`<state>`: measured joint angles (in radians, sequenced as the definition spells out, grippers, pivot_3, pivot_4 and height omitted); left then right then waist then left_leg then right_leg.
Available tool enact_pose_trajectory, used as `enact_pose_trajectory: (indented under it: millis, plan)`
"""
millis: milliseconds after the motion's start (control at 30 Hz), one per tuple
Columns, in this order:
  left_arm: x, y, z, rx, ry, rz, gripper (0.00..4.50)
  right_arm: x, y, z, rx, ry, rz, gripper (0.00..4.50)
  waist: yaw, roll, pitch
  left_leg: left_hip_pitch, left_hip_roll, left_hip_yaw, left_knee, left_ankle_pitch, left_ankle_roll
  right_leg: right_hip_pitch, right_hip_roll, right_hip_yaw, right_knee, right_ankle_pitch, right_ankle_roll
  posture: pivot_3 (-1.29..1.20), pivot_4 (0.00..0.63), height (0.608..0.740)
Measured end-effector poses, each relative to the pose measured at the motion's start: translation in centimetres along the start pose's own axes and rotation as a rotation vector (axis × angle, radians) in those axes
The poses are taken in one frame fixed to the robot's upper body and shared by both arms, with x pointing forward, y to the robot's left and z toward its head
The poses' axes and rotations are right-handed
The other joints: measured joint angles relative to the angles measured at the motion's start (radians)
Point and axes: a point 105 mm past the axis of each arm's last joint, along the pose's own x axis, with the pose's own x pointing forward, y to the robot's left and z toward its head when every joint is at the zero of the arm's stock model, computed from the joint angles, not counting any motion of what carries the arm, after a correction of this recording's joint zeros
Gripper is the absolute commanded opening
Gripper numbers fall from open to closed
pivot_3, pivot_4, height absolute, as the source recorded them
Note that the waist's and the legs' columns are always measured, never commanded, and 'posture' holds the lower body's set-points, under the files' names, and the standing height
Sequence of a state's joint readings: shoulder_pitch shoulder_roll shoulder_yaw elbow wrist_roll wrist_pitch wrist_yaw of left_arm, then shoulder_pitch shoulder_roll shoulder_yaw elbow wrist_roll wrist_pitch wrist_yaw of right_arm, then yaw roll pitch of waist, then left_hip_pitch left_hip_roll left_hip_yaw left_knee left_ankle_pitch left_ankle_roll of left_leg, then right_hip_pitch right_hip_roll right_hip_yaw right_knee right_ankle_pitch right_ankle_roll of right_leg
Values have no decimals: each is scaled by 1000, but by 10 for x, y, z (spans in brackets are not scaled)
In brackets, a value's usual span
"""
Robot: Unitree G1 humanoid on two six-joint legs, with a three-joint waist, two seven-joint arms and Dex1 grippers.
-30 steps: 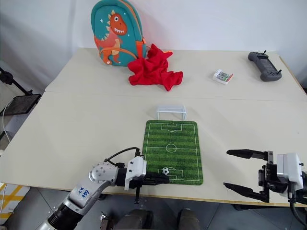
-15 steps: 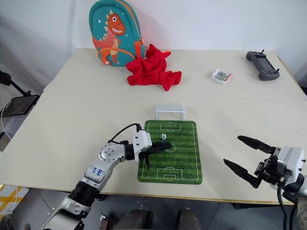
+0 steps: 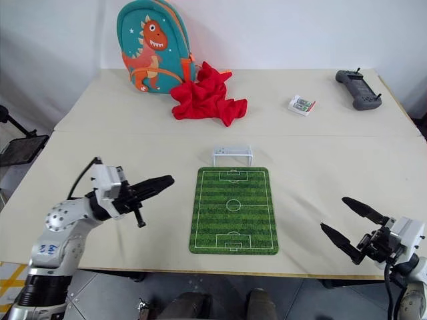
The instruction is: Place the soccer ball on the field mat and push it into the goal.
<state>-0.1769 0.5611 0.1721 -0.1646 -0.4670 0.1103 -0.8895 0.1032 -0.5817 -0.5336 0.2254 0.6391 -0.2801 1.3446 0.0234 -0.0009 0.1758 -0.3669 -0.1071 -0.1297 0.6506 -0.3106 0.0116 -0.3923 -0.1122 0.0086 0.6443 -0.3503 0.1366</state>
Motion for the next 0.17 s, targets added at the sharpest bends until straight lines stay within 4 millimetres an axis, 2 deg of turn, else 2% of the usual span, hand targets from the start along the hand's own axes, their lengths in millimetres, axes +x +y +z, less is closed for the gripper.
enact_pose_trajectory:
  millis: [167]
  plan:
    - [-37,4,-16,1,99,132,38,-2,-9,-10,1,-16,-4,4500,-5,0,0,1,0,0,-2,0,0,0,0,1,-1,0,0,0,150,740]
